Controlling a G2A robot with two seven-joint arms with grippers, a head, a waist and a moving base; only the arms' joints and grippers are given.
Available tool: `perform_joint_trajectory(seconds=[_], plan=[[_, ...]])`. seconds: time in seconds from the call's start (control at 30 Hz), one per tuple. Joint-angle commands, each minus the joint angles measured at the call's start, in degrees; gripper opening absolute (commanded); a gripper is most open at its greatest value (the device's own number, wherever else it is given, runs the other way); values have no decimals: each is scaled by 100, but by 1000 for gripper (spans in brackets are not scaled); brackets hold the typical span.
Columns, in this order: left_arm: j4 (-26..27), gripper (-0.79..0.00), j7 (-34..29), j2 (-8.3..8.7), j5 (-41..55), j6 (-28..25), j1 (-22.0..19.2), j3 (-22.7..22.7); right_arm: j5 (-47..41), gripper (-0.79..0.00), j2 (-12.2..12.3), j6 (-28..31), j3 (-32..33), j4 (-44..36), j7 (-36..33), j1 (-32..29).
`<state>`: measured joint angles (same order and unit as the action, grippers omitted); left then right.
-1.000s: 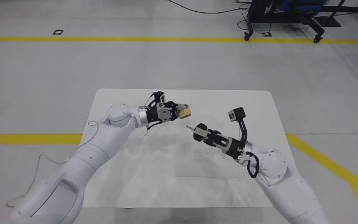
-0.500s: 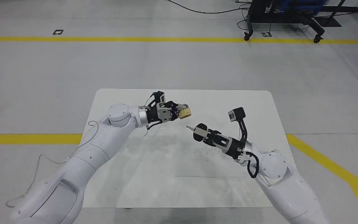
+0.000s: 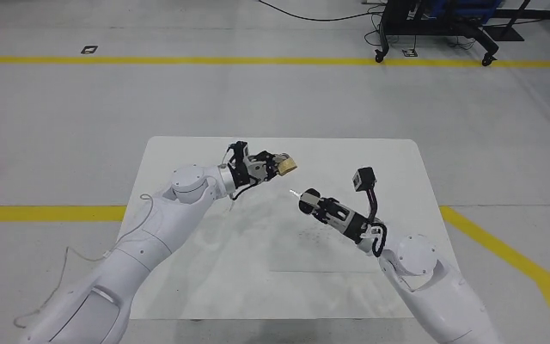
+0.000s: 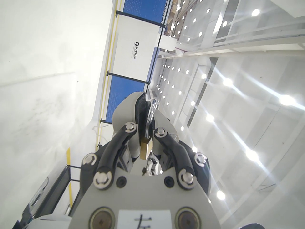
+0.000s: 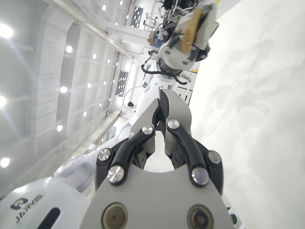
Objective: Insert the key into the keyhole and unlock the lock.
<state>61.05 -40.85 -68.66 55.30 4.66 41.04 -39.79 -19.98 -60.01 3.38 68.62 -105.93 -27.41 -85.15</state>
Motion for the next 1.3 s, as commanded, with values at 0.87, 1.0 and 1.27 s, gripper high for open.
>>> perform_joint_trajectory(seconds=[0.87,1.0,1.27], plan=[[598,-785,473,-51,-597,-198,497,-384,-56,-785,-315,-685,-636,-337,2658,-61],[632,-785,631,-66,-779,-197,550,-448,216,-785,-395,-727,-848,-264,3050,48],[706,-785,740,-108,-1063,-169,627,-532,494,-785,-553,-616,-1178,-115,3636,150]])
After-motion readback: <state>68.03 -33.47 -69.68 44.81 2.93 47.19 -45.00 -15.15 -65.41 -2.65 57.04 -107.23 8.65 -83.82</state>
